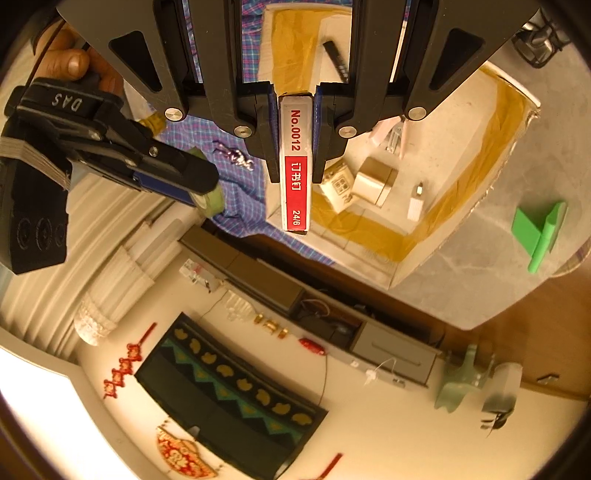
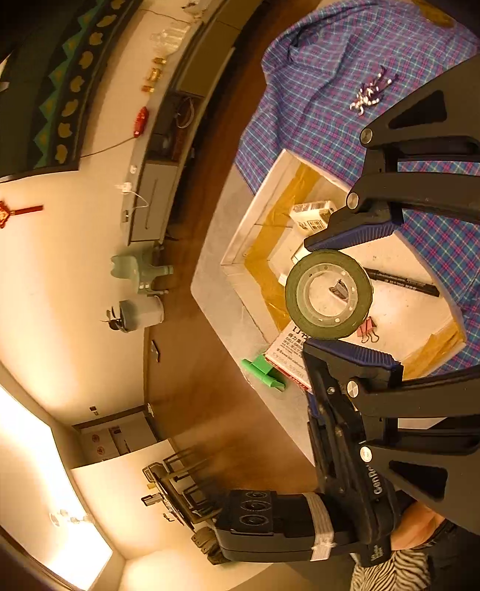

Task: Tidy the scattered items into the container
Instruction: 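Carry the staple box and tape roll with both tools toward the cardboard box, then open both tools to drop the staple box and tape roll into the box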

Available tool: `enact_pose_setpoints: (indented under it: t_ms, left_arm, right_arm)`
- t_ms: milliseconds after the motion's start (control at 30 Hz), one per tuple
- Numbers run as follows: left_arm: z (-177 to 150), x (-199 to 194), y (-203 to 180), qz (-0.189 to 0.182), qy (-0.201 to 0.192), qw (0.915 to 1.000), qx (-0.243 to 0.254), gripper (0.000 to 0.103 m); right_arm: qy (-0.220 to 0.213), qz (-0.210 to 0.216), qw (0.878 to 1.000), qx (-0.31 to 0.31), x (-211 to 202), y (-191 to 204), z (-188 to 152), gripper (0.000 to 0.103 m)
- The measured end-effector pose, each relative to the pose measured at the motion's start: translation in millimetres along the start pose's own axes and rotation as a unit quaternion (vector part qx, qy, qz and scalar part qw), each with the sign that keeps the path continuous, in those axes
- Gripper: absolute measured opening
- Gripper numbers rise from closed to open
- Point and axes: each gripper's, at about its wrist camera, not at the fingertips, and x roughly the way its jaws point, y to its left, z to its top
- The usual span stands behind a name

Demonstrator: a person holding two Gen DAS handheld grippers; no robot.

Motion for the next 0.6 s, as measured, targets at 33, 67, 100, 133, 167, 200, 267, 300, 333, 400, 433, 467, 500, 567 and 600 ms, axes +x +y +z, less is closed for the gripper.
enact_pose_setpoints:
  t_ms: [33, 67, 100, 133, 167, 200, 267, 300, 333, 400, 433, 467, 500, 567, 600]
  left_arm:
    - [-0.2, 2.6, 1.5, 0.001, 0.005, 1.0000, -0.002, 0.014]
    - [-0.8, 6.6, 2.9, 0.003, 0.011, 0.9999, -0.005, 0.014]
    - [-1.7, 9.4, 3.5, 0.003, 0.015, 0.9999, -0.007, 0.014]
    - [-2.6, 12.2, 3.9, 0.004, 0.021, 0.9997, -0.009, 0.014]
    - [-3.8, 16.5, 4.1, 0.005, 0.027, 0.9996, -0.010, 0.014]
    - [-4.8, 19.1, 4.0, 0.006, 0.032, 0.9994, -0.011, 0.014]
    - [-8.0, 25.6, 3.0, 0.006, 0.044, 0.9989, -0.014, 0.014]
    - [-9.7, 30.0, 2.4, 0.007, 0.052, 0.9985, -0.016, 0.014]
    - [-11.5, 34.1, 1.5, 0.007, 0.058, 0.9981, -0.017, 0.015]
    - [-14.7, 40.2, -1.2, 0.008, 0.069, 0.9975, -0.016, 0.015]
    - [-16.0, 43.3, -3.2, 0.009, 0.073, 0.9972, -0.014, 0.015]
    - [-17.1, 46.0, -5.1, 0.010, 0.077, 0.9969, -0.013, 0.015]
    - [-17.9, 47.9, -6.5, 0.011, 0.080, 0.9967, -0.011, 0.015]
    - [-20.4, 53.2, -9.8, 0.014, 0.087, 0.9961, -0.008, 0.015]
    - [-21.7, 55.9, -10.8, 0.017, 0.091, 0.9957, -0.007, 0.015]
  right_arm:
    - [0.006, 0.004, 1.000, 0.007, 5.9, -3.1, 1.8, 0.049]
    - [0.011, 0.008, 1.000, 0.013, 10.2, -6.2, 2.5, 0.049]
    - [0.017, 0.012, 1.000, 0.020, 15.7, -10.6, 3.2, 0.049]
    - [0.022, 0.015, 0.999, 0.027, 20.1, -14.8, 4.0, 0.049]
    - [0.027, 0.017, 0.999, 0.033, 24.5, -18.7, 4.8, 0.049]
    - [0.031, 0.018, 0.999, 0.038, 28.7, -22.2, 5.9, 0.049]
    - [0.040, 0.019, 0.998, 0.050, 36.9, -30.8, 7.5, 0.049]
    - [0.044, 0.018, 0.997, 0.054, 40.5, -34.9, 8.4, 0.049]
    - [0.048, 0.015, 0.997, 0.057, 44.0, -38.6, 9.3, 0.049]
    - [0.058, 0.008, 0.997, 0.059, 52.2, -45.9, 10.7, 0.049]
    - [0.061, 0.005, 0.996, 0.059, 56.0, -49.1, 12.0, 0.049]
    - [0.065, 0.003, 0.996, 0.059, 59.7, -51.8, 12.4, 0.049]
    - [0.069, 0.001, 0.996, 0.057, 62.8, -54.0, 13.2, 0.049]
    - [0.075, -0.004, 0.996, 0.051, 69.7, -56.9, 14.2, 0.049]
    - [0.080, -0.006, 0.996, 0.047, 73.9, -58.0, 14.7, 0.049]
